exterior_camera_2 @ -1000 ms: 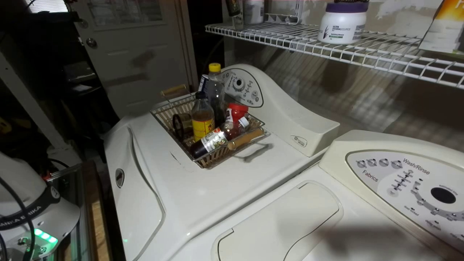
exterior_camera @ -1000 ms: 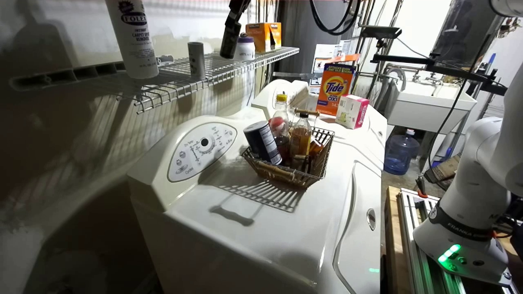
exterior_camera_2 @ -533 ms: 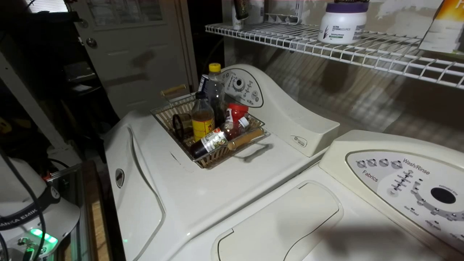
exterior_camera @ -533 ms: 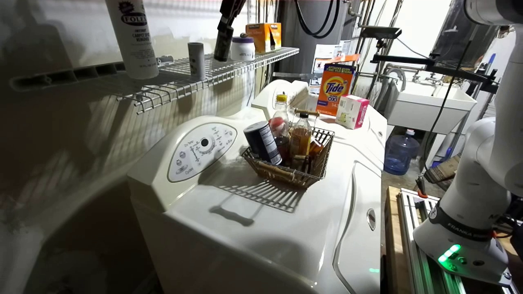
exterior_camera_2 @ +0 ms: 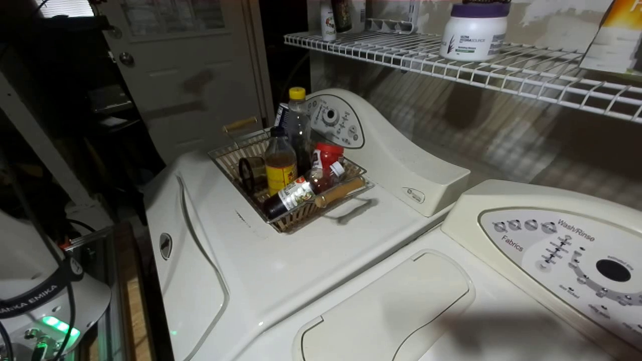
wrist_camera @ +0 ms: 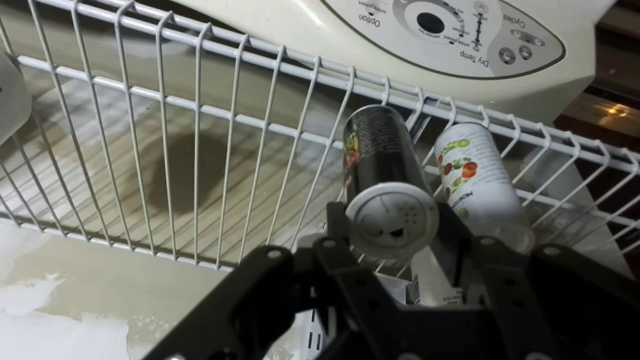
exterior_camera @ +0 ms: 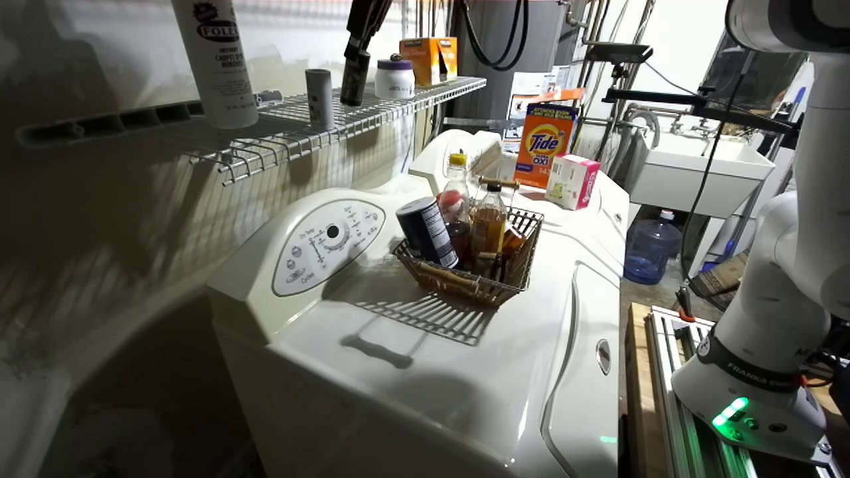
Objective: Remove the object from the basket and place it on the rack
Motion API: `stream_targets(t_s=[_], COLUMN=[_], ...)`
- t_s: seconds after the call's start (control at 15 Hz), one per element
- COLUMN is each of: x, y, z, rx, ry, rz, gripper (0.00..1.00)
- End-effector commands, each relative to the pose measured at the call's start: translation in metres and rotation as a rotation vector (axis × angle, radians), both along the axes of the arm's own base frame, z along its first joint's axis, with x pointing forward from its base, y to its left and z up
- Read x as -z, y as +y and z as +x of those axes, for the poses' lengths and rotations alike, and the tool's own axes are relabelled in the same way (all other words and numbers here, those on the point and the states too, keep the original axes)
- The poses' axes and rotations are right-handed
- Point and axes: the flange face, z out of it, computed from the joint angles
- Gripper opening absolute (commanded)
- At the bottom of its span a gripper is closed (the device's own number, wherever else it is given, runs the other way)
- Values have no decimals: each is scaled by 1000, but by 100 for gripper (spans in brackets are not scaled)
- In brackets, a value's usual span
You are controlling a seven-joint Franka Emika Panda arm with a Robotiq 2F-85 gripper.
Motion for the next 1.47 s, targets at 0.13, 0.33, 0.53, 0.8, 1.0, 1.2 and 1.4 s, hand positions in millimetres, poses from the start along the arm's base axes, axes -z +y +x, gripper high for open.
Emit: stream_targets(t_s=[0.13,0.33,0.53,0.8,1.0,1.2,1.4], x=[6,10,12,15,17,20,22], y=[3,3,3,3,4,5,5], z=[16,20,22,25,27,30,33], rx=[-8,-9,-11,-12,-14,-13,-15], ry=[15,17,22,37,42,42,45], rz=[-58,-68,-63,-57,-48,-48,-45], gripper=[20,20,20,20,20,20,20])
